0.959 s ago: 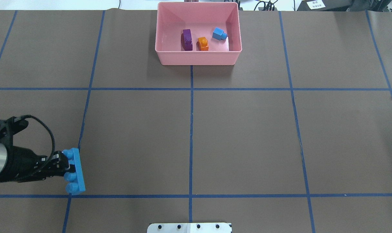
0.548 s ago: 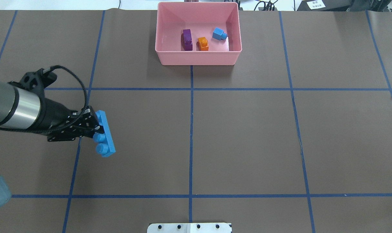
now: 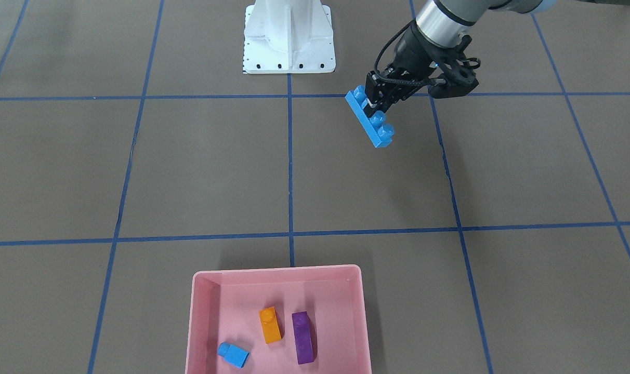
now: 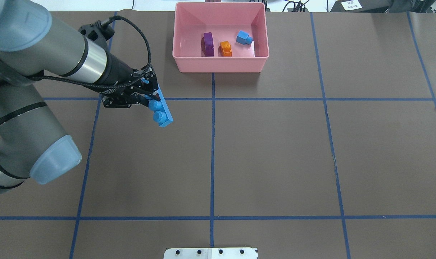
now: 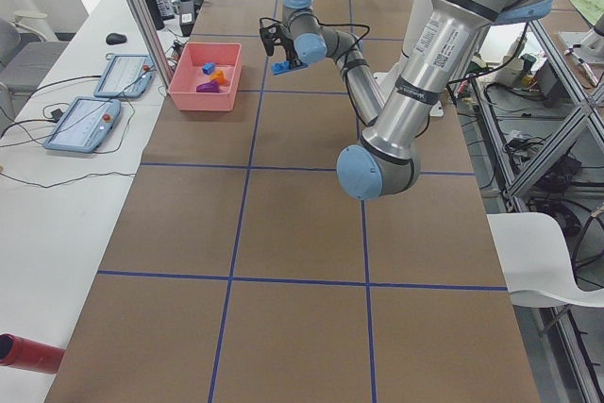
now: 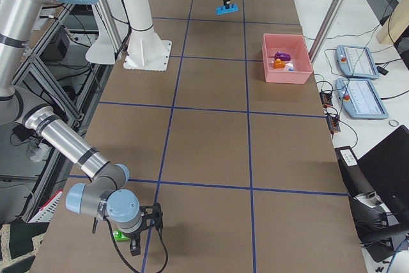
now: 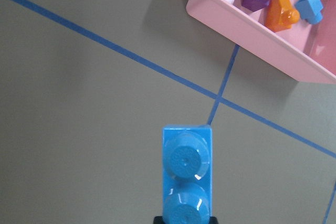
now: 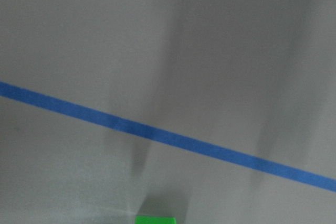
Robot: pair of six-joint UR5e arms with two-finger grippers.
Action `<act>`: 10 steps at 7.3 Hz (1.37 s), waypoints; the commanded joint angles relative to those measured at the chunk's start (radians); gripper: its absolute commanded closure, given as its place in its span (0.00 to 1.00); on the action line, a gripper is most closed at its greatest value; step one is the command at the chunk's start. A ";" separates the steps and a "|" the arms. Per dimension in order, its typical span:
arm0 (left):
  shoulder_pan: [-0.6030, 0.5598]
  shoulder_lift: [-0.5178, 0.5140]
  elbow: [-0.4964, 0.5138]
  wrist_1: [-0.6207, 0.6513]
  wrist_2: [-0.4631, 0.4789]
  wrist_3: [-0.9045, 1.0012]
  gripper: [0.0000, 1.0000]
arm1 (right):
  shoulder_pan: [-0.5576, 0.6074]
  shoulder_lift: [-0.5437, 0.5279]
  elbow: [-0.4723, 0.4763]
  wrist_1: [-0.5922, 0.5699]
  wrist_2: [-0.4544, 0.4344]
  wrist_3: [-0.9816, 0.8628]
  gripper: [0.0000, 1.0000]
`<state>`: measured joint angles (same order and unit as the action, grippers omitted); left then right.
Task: Put all blocks into box
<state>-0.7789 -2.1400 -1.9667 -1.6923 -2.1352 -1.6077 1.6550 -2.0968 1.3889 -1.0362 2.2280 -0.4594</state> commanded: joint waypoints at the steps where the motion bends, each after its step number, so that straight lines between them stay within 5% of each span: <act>1: -0.003 -0.046 0.035 0.011 0.003 0.000 1.00 | -0.001 -0.015 -0.022 0.008 0.019 0.004 0.00; 3: -0.002 -0.075 0.066 0.011 0.007 0.000 1.00 | -0.001 -0.014 -0.053 0.007 0.025 0.004 0.01; 4: -0.005 -0.128 0.121 0.011 0.009 0.000 1.00 | -0.001 -0.014 -0.053 0.005 0.039 0.005 0.10; 6: -0.008 -0.150 0.156 0.010 0.017 -0.001 1.00 | -0.001 -0.011 -0.051 0.010 0.055 0.079 1.00; 8: -0.008 -0.353 0.376 0.002 0.058 -0.008 1.00 | -0.001 0.006 -0.034 0.010 0.056 0.080 1.00; 10: -0.011 -0.444 0.539 -0.109 0.133 -0.015 1.00 | 0.000 0.014 -0.022 0.008 0.100 0.077 1.00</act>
<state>-0.7879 -2.5149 -1.5451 -1.7230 -2.0498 -1.6175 1.6545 -2.0880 1.3556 -1.0272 2.2948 -0.3807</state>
